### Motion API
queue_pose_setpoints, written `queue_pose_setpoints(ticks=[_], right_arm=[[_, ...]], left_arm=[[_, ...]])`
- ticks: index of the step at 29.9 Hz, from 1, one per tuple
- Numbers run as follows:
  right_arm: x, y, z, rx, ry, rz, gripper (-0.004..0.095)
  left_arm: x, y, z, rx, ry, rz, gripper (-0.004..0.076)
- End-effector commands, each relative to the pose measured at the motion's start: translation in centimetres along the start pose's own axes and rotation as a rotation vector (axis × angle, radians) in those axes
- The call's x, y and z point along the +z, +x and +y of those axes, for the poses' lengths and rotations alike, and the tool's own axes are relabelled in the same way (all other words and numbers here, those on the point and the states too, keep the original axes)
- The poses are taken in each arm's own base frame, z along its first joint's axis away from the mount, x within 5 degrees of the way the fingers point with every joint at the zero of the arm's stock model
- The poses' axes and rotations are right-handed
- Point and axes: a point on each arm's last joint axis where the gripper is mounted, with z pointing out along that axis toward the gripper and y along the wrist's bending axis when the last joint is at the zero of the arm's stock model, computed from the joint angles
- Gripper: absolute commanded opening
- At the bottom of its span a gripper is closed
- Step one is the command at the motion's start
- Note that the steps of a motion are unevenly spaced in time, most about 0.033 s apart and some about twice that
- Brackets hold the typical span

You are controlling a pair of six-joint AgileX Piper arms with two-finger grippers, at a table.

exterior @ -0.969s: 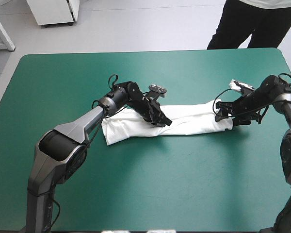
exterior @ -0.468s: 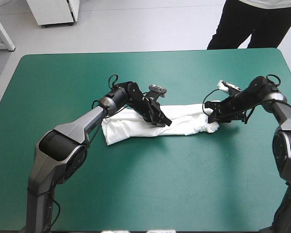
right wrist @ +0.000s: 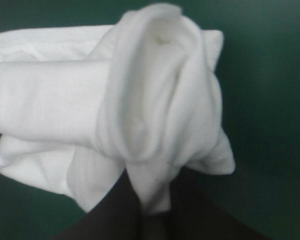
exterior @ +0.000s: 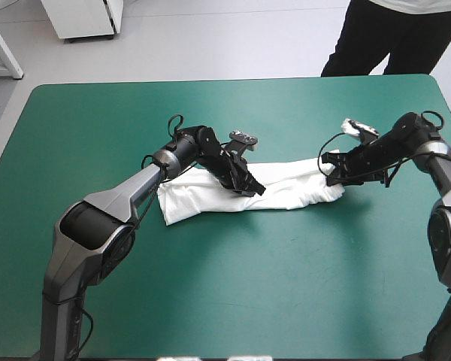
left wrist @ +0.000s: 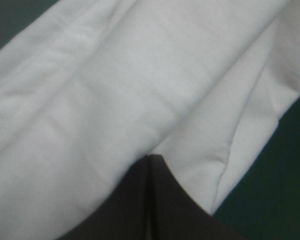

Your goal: Fold the cloth

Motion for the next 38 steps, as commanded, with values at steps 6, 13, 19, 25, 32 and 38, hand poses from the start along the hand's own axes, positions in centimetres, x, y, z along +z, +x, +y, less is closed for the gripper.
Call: queue_pose_setpoints(ticks=[6, 13, 19, 25, 32, 38], right_arm=[[-10.0, 1.3, 4.5, -0.104, -0.060, -0.267, -0.0017], [-11.7, 2.1, 6.1, -0.137, -0.136, -0.309, -0.0017], [-11.7, 2.1, 6.2, -0.145, -0.136, -0.310, -0.0017], [-11.7, 2.0, 6.3, -0.159, -0.150, -0.318, -0.0017], [-11.8, 1.9, 7.2, -0.166, -0.227, -0.338, -0.0016], [-10.5, 2.3, 10.4, -0.240, -0.293, -0.314, -0.0017]], left_arm=[[-3.1, -0.9, -1.3, -0.001, 0.009, -0.049, -0.0010], [-1.9, -0.6, -1.1, -0.029, 0.040, -0.020, -0.0010], [-2.6, -1.0, -1.3, -0.011, 0.033, -0.034, -0.0010], [-7.6, -2.2, -2.6, 0.058, -0.032, -0.100, -0.0010], [-18.1, -1.3, -2.3, 0.049, -0.107, -0.262, -0.0010], [-28.5, 2.0, -2.9, 0.034, -0.226, -0.452, -0.0010]])
